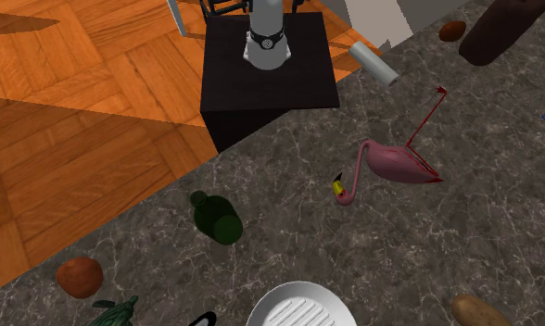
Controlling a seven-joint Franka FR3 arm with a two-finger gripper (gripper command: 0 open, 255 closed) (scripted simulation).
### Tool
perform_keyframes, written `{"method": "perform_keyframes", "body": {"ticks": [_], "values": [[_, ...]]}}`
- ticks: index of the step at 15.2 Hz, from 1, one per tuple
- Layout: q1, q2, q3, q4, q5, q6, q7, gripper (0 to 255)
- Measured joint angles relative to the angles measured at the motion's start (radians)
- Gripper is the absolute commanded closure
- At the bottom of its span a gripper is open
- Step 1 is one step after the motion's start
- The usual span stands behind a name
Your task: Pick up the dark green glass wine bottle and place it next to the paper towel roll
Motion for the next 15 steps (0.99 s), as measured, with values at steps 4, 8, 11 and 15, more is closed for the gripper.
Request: {"method": "perform_keyframes", "body": {"ticks": [4,8,11,15], "values": [[-0.01,0.07,-0.02,0.035,-0.014,0.052,-0.022,0],[-0.026,0.187,-0.057,0.082,-0.032,0.155,-0.063,0],[-0.034,0.284,-0.08,0.132,-0.036,0.227,-0.091,0],[-0.044,0.421,-0.11,0.243,-0.033,0.287,-0.132,0]]}}
